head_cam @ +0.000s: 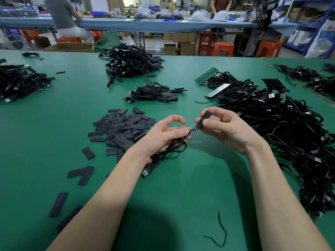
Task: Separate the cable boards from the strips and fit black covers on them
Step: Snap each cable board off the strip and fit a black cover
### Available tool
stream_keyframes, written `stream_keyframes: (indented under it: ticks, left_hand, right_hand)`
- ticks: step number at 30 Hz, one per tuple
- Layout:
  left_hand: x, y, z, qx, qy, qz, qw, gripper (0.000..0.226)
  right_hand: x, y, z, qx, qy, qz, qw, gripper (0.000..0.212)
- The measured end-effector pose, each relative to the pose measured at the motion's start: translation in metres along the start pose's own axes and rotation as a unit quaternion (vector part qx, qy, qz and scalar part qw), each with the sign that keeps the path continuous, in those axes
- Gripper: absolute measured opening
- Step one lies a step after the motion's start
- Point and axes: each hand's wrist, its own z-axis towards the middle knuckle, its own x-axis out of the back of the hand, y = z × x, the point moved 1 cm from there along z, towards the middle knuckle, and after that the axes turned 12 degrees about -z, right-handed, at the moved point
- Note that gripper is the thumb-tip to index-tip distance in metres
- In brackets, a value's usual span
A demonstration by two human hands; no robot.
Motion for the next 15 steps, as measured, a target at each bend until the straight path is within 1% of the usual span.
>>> stream_keyframes:
  ticks: [3,6,10,15]
  left_hand:
    - [0.002,0.006,0.000,-0.006,0.000,-0.006,1.000,0.026]
    - [0.007,0.010,-0.001,-0.012,0.020,0.011,1.000,0.021]
    - [0.011,0.014,-0.002,-0.014,0.031,0.024,0.999,0.020]
    - [0.007,0.018,0.000,-0.016,0.044,0.008,0.999,0.021]
  right_hand:
    - [-0.007,0.003,0.003,0.013,0.010,0.052,0.998,0.020]
    - [-0.010,0.002,0.005,0.011,-0.007,0.019,1.000,0.023]
    - [-0.010,-0.002,0.004,0.020,-0.024,-0.028,0.999,0.022]
    - [-0.020,0.002,0.011,0.066,0.022,-0.040,0.997,0.021]
